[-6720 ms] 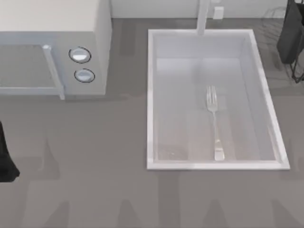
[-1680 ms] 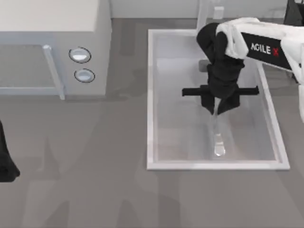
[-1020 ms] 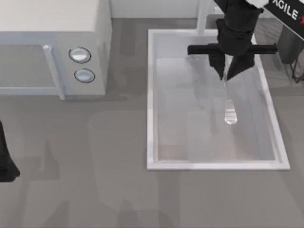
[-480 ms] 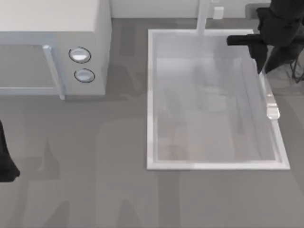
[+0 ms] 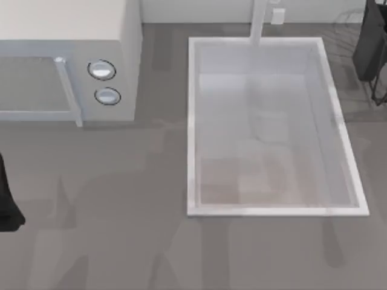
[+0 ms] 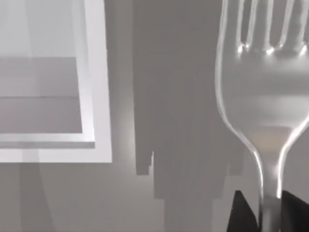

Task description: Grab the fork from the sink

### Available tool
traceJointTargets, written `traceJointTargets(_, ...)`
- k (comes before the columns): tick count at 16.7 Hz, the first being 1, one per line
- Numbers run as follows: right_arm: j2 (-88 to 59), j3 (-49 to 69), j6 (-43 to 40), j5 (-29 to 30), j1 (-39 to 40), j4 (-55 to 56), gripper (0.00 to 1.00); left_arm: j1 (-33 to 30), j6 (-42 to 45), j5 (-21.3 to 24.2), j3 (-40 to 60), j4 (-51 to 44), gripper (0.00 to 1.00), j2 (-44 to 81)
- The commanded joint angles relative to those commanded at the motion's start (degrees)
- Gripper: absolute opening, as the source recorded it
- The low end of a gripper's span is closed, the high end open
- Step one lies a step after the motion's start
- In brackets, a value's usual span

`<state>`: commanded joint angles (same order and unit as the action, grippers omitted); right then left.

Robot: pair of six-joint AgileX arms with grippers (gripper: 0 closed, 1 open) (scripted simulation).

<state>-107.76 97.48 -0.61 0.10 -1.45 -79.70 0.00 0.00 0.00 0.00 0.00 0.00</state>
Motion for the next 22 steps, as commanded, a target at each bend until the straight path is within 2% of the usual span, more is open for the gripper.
traceJointTargets(8, 1.29, -2.44, -1.11, 0.01, -0.96, 0.91, 0.00, 0.00, 0.00, 0.00, 0.00, 0.00, 1.00, 0.00)
traceJointTargets(17, -1.66, -20.62, -0.96, -0.04, -0.99, 22.55, 0.00, 0.00, 0.00, 0.00, 0.00, 0.00, 1.00, 0.00)
traceJointTargets(22, -1.98, -22.22, -0.95, -0.05, -0.99, 24.17, 0.00, 0.00, 0.00, 0.00, 0.00, 0.00, 1.00, 0.00)
